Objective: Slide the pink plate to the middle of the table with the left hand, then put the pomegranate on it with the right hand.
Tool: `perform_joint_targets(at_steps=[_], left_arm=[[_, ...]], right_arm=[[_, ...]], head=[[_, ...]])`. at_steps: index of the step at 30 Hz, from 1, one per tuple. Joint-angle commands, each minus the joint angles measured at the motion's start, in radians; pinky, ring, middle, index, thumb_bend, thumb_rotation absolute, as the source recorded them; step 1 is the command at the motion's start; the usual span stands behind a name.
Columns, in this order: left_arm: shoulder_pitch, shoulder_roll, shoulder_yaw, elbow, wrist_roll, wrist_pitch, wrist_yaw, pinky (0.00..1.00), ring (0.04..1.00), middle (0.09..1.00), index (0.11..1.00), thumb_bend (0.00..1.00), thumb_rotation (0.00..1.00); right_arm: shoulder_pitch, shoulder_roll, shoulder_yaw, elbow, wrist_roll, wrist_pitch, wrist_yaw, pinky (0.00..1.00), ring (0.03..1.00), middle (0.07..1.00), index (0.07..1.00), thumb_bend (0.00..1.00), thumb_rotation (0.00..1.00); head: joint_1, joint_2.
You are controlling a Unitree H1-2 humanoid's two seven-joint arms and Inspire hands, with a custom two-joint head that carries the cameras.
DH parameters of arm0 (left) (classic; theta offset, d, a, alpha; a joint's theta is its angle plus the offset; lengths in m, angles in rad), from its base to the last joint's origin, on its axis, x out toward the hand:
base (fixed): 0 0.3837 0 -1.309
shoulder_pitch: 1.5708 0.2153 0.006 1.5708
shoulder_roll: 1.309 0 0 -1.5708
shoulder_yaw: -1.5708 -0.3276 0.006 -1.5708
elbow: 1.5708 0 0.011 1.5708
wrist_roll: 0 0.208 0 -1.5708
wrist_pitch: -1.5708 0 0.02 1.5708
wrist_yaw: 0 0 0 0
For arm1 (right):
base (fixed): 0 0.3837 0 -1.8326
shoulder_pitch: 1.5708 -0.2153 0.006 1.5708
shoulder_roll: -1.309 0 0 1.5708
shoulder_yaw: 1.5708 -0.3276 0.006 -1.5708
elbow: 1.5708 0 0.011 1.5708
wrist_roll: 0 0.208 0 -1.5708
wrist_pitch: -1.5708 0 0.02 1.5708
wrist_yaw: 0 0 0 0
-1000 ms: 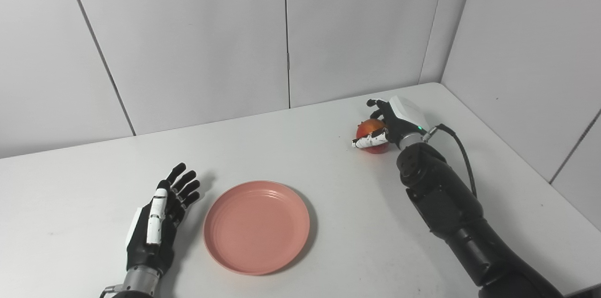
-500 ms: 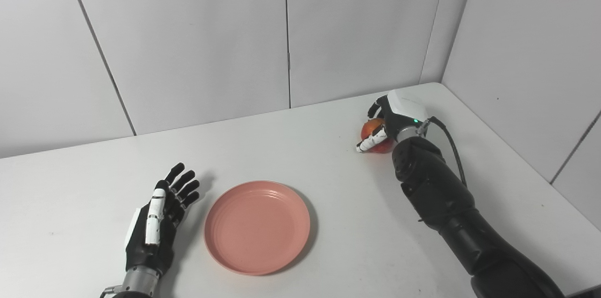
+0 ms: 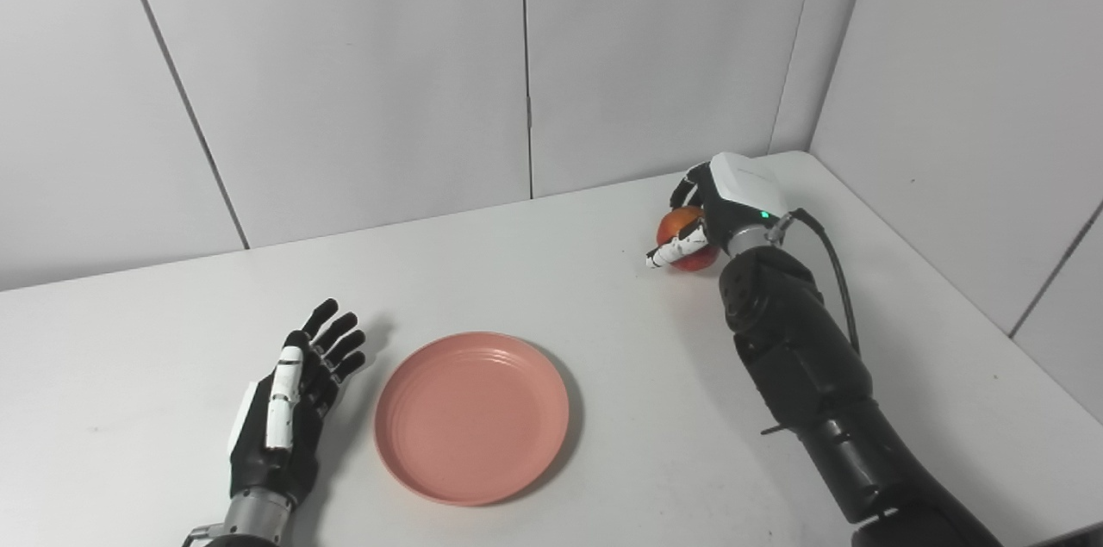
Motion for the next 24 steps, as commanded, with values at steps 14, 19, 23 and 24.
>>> perform_joint_targets(at_steps=[14,19,23,24], left_arm=[[0.003,-0.03,-0.02,-0.004,0.029,0.045,0.048,0.85,0.859,0.865,0.852,0.38,1.0],[0.002,-0.045,-0.029,-0.011,0.044,0.044,0.066,0.86,0.858,0.865,0.851,0.39,1.0],[0.0,-0.058,-0.037,-0.012,0.055,0.042,0.079,0.85,0.855,0.865,0.854,0.4,1.0],[0.0,-0.061,-0.038,-0.014,0.057,0.044,0.083,0.84,0.85,0.862,0.851,0.41,1.0]], right_arm=[[0.027,0.07,0.051,-0.377,-0.027,-0.006,0.101,0.27,0.372,0.431,0.522,0.52,0.01],[0.045,0.1,0.122,-0.438,-0.027,-0.016,0.116,0.29,0.373,0.432,0.522,0.53,0.0],[0.06,0.121,0.175,-0.455,-0.024,-0.031,0.119,0.27,0.35,0.423,0.528,0.52,0.0],[0.064,0.126,0.188,-0.456,-0.025,-0.033,0.119,0.25,0.337,0.417,0.529,0.52,0.0]], head=[[0.083,0.007],[0.124,0.014],[0.169,0.022],[0.169,0.022]])
